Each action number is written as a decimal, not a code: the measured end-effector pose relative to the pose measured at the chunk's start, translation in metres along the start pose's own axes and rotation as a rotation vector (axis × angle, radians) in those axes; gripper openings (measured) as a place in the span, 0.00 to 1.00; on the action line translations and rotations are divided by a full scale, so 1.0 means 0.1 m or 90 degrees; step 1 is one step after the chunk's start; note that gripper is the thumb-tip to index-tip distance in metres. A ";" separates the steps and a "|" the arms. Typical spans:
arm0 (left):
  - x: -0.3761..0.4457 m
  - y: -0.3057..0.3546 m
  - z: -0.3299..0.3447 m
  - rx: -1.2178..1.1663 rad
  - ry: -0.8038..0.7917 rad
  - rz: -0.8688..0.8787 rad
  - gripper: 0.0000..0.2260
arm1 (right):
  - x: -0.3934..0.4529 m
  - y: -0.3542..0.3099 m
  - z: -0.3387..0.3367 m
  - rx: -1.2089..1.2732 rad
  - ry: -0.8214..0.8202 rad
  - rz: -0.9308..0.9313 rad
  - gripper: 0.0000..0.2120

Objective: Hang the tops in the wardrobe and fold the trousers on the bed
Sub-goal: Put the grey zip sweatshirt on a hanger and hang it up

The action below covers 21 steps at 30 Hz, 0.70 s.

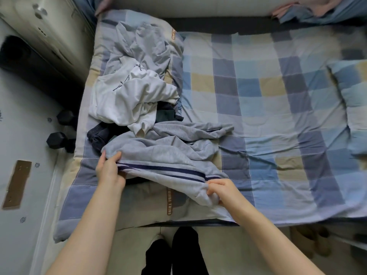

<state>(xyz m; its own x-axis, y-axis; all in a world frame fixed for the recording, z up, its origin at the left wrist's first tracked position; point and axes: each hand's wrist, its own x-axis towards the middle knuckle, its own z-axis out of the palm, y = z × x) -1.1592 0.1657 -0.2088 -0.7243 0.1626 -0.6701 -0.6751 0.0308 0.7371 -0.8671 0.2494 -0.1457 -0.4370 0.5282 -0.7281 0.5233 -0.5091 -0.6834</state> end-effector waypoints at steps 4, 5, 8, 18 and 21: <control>-0.62 0.36 0.20 0.075 -0.083 0.131 0.11 | -0.30 0.00 -0.11 -0.032 0.073 -0.015 0.20; -0.80 0.46 0.25 0.098 -0.118 0.171 0.11 | -0.42 -0.01 -0.13 -0.027 0.090 -0.024 0.18; -1.34 0.68 0.39 0.203 -0.229 0.337 0.12 | -0.76 0.01 -0.16 0.030 0.131 -0.052 0.10; -2.90 0.97 0.42 0.562 -0.722 0.949 0.14 | -1.53 0.15 0.04 0.154 0.275 -0.048 0.09; -3.12 0.85 0.21 0.628 -0.817 0.978 0.15 | -1.69 -0.23 0.06 0.459 0.209 -0.042 0.23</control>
<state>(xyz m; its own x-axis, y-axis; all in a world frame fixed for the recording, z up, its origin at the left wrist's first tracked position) -0.9875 0.1378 0.0650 0.2587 0.8878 0.3806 0.7041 -0.4430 0.5550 -0.8100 0.1677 -0.0076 -0.1536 0.6893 -0.7080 -0.1483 -0.7245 -0.6732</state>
